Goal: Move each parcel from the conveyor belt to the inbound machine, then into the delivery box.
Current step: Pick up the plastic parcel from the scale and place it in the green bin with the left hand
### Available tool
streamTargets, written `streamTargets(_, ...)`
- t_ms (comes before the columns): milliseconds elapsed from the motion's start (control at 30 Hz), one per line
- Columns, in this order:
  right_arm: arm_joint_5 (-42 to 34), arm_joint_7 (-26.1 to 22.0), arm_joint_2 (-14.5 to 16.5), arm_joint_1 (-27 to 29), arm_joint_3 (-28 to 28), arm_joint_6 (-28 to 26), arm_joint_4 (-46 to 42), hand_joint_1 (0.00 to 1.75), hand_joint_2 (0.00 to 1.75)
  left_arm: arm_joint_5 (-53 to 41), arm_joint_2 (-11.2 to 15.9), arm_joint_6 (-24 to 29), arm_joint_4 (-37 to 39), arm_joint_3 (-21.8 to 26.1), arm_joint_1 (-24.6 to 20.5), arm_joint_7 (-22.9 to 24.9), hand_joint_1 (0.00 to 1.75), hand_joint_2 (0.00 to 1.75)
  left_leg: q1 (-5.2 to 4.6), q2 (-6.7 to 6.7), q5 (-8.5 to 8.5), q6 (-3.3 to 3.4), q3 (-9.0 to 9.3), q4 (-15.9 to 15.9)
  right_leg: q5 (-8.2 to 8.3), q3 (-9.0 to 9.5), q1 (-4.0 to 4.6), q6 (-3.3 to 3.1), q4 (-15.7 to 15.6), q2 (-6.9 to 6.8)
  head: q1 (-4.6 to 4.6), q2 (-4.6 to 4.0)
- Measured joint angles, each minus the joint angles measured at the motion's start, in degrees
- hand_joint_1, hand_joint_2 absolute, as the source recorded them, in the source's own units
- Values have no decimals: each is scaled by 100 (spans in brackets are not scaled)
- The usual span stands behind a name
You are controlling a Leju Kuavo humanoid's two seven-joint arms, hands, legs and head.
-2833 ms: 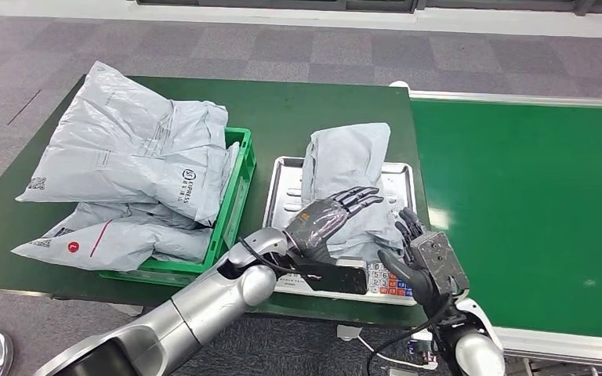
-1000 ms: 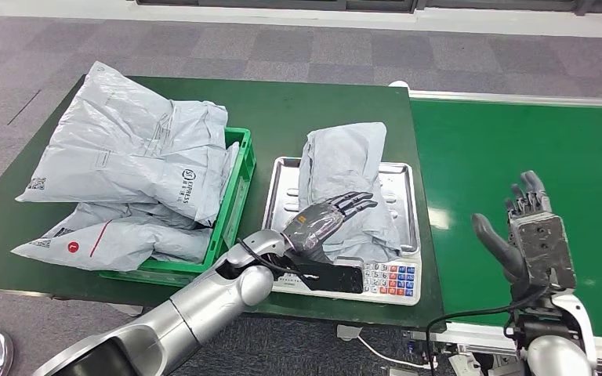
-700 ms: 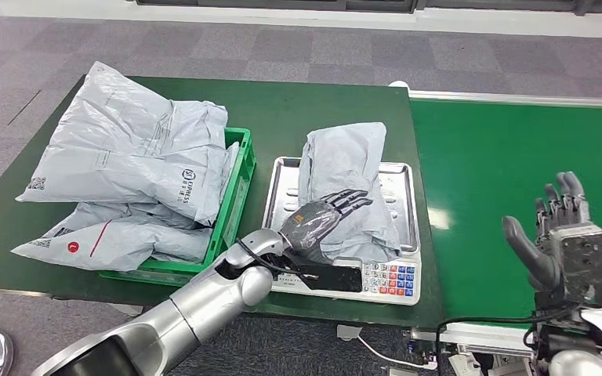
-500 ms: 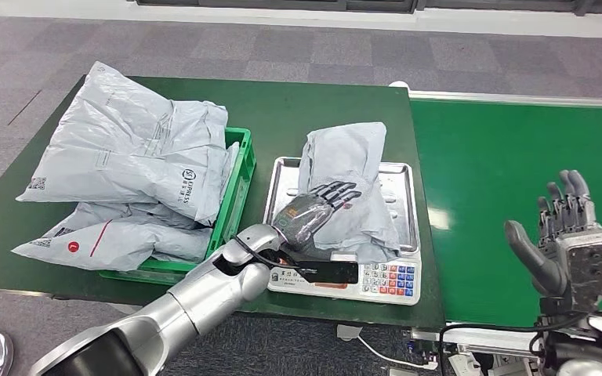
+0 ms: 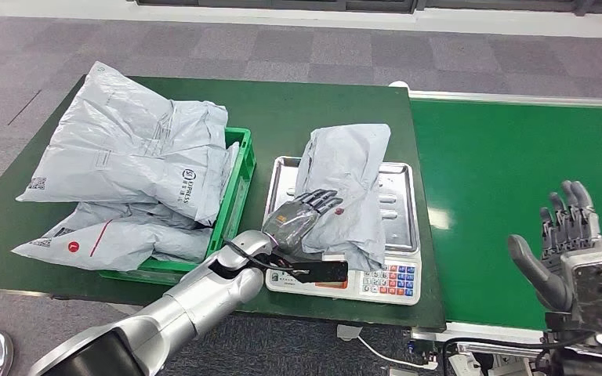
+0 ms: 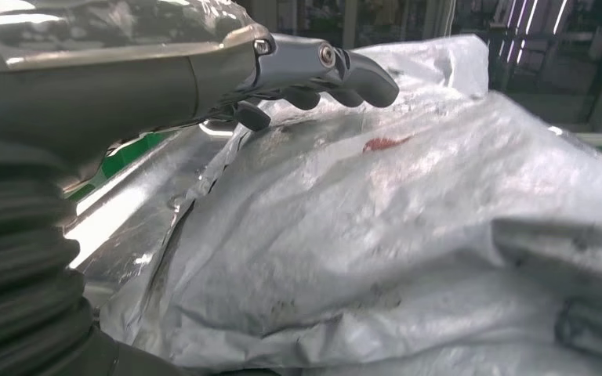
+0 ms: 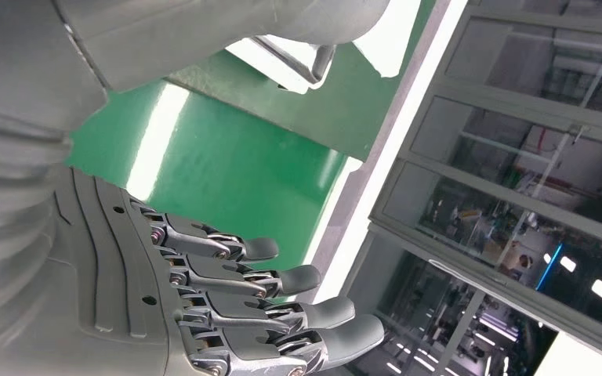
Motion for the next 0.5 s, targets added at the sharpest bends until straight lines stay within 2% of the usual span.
streamTargets(200, -5, -2, -3, 1, 0, -1, 0, 0, 175, 2, 1, -20, 5, 1, 0, -6, 0, 175, 0, 0, 0, 0, 0, 0, 0, 0, 0, 0, 0, 0, 0, 0)
streamTargets(500, -115, -10, -39, 123, 9, -72, -11, 0, 175, -19, 5, -429, 115, 23, -3, -110, 0, 175, 0, 0, 1, 0, 3, 0, 1, 4, 0, 0, 0, -1, 0, 0)
